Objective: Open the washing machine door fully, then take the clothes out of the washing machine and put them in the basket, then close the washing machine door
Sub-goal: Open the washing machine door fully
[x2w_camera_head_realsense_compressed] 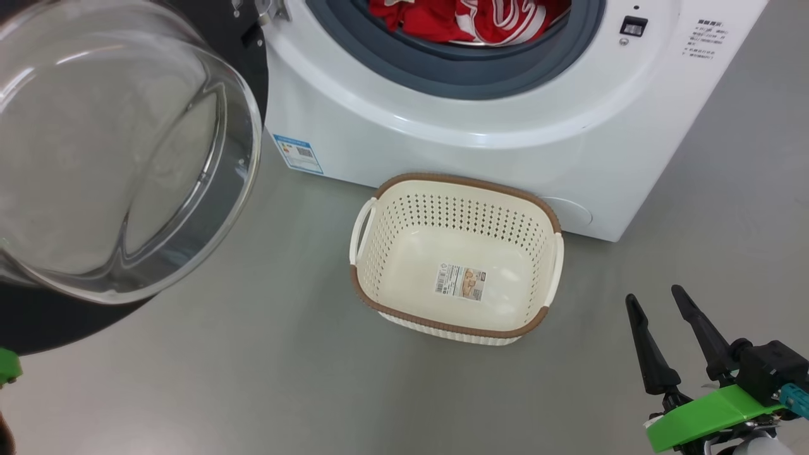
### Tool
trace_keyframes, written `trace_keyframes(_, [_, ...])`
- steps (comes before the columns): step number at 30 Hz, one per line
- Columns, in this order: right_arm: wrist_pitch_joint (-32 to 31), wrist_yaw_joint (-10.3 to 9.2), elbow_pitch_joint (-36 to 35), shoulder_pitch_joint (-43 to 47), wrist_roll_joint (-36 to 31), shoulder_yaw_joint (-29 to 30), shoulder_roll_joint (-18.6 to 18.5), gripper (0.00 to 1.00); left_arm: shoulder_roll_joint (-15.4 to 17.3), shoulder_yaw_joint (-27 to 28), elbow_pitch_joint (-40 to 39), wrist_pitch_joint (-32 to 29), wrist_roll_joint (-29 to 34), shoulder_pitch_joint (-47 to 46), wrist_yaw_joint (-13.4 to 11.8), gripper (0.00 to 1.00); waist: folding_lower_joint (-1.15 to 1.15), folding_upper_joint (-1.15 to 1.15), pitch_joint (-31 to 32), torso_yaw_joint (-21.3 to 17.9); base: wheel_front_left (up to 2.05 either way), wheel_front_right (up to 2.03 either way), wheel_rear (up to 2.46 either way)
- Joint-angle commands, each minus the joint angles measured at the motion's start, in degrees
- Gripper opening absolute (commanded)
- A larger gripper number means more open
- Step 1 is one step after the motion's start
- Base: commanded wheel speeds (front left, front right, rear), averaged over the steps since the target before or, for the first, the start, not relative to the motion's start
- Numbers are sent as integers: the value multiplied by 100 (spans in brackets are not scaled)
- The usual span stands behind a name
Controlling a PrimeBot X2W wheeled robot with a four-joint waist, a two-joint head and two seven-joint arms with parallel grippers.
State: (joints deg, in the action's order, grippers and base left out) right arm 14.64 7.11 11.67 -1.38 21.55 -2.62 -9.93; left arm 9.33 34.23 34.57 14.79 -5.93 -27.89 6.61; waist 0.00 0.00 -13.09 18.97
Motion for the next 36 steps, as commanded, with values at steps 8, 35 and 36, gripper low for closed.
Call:
trace_keyframes(8, [36, 37, -126, -15, -22, -80, -3, 100, -44, -174, -659, 21, -113, 567, 84, 41, 0, 0, 306, -90, 0, 0, 0])
trace_keyframes(35, [36, 37, -234, 37, 41, 431, 223, 100, -414, -2426, -2323, 21, -936, 2028, 87, 100, 0, 0, 478, -1165, 0, 0, 0])
trace_keyframes(36, [36, 37, -233, 40, 42, 445, 226, 100, -390, -2504, -2353, 21, -969, 2049, 87, 100, 0, 0, 479, -1213, 0, 0, 0])
